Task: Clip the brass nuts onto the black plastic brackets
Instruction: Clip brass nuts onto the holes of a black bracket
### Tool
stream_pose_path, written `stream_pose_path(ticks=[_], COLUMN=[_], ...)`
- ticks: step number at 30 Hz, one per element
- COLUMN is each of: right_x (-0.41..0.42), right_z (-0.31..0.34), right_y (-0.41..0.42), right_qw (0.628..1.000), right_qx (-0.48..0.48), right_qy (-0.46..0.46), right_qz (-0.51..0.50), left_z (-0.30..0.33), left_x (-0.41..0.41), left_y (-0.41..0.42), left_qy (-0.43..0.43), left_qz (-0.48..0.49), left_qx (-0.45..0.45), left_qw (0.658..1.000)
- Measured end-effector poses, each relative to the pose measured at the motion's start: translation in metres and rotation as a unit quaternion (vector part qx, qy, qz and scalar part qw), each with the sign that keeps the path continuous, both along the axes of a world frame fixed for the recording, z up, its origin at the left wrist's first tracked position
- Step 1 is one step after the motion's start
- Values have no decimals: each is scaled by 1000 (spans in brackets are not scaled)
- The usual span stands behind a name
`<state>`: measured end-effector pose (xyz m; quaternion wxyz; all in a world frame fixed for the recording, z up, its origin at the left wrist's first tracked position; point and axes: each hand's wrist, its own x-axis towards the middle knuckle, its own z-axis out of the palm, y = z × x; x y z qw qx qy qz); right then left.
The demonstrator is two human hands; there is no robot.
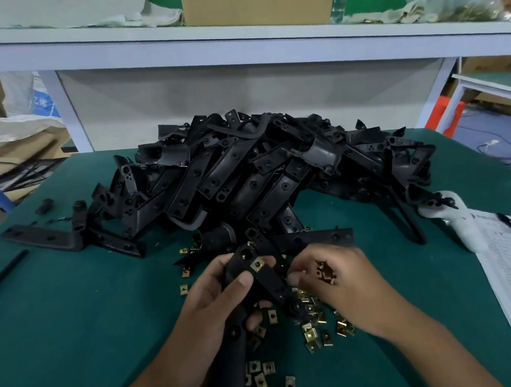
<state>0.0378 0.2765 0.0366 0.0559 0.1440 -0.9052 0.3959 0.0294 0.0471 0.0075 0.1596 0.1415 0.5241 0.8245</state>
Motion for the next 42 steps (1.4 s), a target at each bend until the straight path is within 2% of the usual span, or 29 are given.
stream_pose_path(ticks=[2,4,12,15,18,21,24,26,30,38,42], right_x=[0,0,0,-1,-1,2,5,6,7,8,9], right_z=[-5,-11,-18,-15,-10,-4,-2,-1,1,1,2], right_y=[2,2,-3,-5,-7,-11,-19,-23,-24,-27,-27], right_qw=[993,985,985,996,996,949,903,891,899,893,894], right_qx=[116,164,160,87,-83,-282,-388,-411,-402,-418,-418], right_qy=[-11,-20,12,10,-35,-136,-178,-185,-165,-160,-159], right_qz=[28,51,61,26,5,25,44,52,43,38,34], left_z=[1,3,13,16,17,17,17,16,14,18,19], left_x=[-2,-3,3,4,3,4,6,6,7,12,13], left_y=[-4,-6,-4,-4,-2,0,2,3,2,3,5], left_qy=[-6,-12,-43,-63,-39,-12,-1,-1,4,6,5], left_qz=[18,41,70,84,83,76,81,83,70,21,27], left_qx=[7,12,-12,-28,-46,-71,-75,-76,-84,-76,-77], left_qw=[1000,999,997,994,995,995,994,994,994,997,997])
